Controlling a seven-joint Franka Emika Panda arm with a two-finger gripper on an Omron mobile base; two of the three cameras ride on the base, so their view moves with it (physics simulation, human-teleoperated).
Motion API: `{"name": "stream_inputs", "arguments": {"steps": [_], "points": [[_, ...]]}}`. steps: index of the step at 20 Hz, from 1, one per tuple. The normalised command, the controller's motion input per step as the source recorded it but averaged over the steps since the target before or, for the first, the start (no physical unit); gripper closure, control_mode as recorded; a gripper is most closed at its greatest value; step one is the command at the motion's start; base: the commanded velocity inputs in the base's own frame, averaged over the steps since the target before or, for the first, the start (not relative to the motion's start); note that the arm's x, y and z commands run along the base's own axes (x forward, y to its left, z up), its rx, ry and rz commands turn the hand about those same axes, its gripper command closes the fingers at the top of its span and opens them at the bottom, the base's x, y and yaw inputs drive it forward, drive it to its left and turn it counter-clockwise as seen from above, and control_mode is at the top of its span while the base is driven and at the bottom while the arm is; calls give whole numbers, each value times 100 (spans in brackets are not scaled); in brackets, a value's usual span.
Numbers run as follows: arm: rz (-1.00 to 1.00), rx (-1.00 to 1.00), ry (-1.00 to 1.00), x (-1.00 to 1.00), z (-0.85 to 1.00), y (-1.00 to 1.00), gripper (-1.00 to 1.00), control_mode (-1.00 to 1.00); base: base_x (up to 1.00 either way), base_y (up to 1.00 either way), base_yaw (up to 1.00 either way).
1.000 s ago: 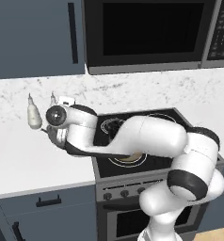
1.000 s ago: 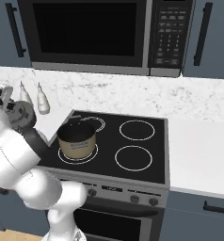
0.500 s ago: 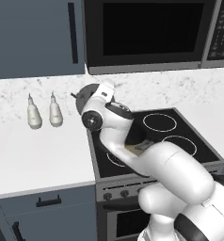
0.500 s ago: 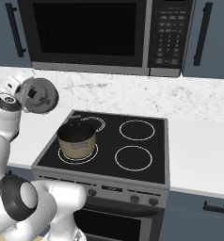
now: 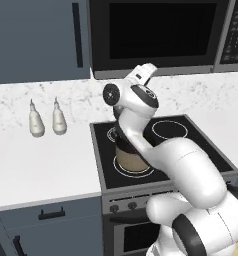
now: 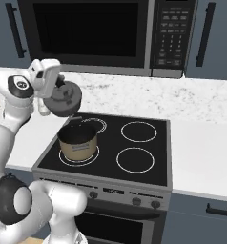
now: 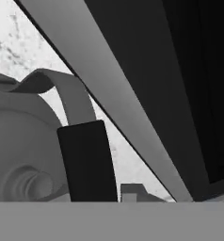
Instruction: Pick the kettle from the counter and place it on a stove burner. Then turn the burner on.
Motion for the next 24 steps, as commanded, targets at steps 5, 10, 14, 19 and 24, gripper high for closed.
{"name": "stream_inputs", "arguments": {"steps": [5,10,14,19,24], "points": [[-41,2,18,36,10,-100,100,-100,0,0,0],[-33,0,22,50,-13,-100,100,-100,0,0,0],[-28,0,20,39,-22,-100,100,-100,0,0,0],[-22,0,16,-19,-51,-100,100,-100,0,0,0],[-11,0,1,-15,-25,-65,100,-100,0,0,0]]}}
